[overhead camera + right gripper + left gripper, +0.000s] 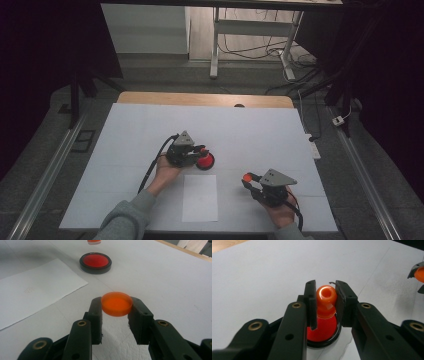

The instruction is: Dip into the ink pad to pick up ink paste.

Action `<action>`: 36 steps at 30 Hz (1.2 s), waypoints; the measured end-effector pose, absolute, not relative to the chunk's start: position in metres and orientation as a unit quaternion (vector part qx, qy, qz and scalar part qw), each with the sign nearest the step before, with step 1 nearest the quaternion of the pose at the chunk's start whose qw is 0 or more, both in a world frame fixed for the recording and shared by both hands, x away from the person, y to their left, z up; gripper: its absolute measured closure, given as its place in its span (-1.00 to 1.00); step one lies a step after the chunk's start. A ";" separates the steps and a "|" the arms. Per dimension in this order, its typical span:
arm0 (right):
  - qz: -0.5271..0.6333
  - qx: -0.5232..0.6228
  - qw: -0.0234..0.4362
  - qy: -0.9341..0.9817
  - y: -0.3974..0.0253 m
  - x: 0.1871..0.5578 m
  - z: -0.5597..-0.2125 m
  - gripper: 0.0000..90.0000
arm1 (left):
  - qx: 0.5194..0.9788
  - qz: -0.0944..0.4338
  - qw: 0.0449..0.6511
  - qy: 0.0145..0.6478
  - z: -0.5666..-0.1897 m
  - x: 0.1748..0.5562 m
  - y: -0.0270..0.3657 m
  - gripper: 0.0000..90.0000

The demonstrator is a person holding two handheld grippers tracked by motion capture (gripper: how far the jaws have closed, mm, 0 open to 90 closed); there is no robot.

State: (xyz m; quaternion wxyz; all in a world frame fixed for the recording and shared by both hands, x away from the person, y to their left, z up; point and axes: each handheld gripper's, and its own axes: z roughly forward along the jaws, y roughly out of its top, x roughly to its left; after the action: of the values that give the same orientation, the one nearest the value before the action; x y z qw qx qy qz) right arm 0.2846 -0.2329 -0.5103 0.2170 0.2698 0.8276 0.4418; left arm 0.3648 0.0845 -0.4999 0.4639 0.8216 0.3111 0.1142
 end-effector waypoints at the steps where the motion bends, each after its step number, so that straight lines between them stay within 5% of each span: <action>1: 0.442 0.270 0.217 0.828 -0.233 0.285 -0.510 0.44 | 0.823 0.113 0.463 0.309 -0.500 0.365 0.084 0.60; 36: 0.444 0.274 0.217 0.825 -0.235 0.285 -0.510 0.44 | 0.839 0.116 0.427 0.317 -0.528 0.372 0.080 0.61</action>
State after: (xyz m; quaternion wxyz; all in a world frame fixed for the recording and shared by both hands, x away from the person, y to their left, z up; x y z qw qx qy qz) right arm 0.2849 -0.2346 -0.5105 0.2168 0.2743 0.8249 0.4442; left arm 0.3722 0.0802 -0.5285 0.4272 0.8387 0.3174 0.1159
